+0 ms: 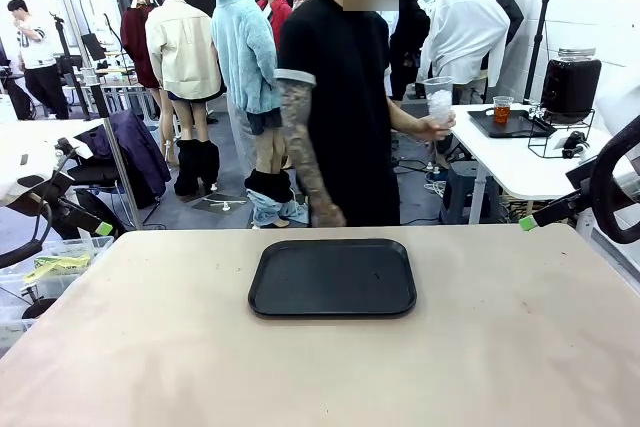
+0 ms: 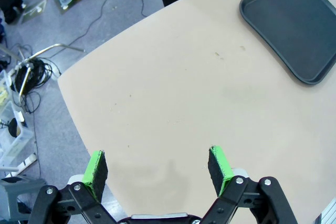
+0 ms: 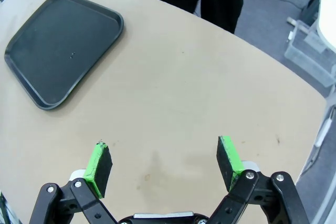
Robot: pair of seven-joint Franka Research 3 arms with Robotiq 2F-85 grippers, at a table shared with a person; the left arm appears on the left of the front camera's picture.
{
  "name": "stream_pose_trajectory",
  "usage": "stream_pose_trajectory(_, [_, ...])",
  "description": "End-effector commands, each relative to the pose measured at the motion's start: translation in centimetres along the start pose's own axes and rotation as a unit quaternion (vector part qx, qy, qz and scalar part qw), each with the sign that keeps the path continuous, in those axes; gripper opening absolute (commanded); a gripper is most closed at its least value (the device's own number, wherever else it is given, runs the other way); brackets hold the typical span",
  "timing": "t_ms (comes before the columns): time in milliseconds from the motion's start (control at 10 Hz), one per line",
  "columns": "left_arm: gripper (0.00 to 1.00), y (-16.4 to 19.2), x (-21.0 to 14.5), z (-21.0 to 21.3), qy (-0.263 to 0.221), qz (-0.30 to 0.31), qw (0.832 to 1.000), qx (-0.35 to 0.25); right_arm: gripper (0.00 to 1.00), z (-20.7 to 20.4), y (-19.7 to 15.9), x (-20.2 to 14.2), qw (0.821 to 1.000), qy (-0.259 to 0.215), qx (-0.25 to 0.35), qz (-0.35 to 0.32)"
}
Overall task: Pour the drink into the iced cup.
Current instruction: Open the gripper to release the iced cup you were holding.
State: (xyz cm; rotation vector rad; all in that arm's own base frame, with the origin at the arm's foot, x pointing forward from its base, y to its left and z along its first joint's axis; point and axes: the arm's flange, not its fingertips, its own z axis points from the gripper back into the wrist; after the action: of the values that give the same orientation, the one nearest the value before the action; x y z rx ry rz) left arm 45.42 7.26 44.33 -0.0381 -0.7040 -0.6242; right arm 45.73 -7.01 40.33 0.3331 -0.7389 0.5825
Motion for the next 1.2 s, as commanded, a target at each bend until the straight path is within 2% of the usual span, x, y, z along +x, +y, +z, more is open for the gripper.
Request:
stream_pose_trajectory(0, [1.0, 0.06, 0.04, 0.13, -0.001, 0.0, 1.0, 0.001, 1.0, -0.22, -0.26, 0.05, 1.0, 0.003, -0.001, 0.004])
stream_pose_trajectory(1100, [1.0, 0.06, 0.04, 0.13, -0.001, 0.0, 1.0, 0.001, 1.0, -0.22, -0.26, 0.05, 1.0, 0.003, -0.001, 0.004])
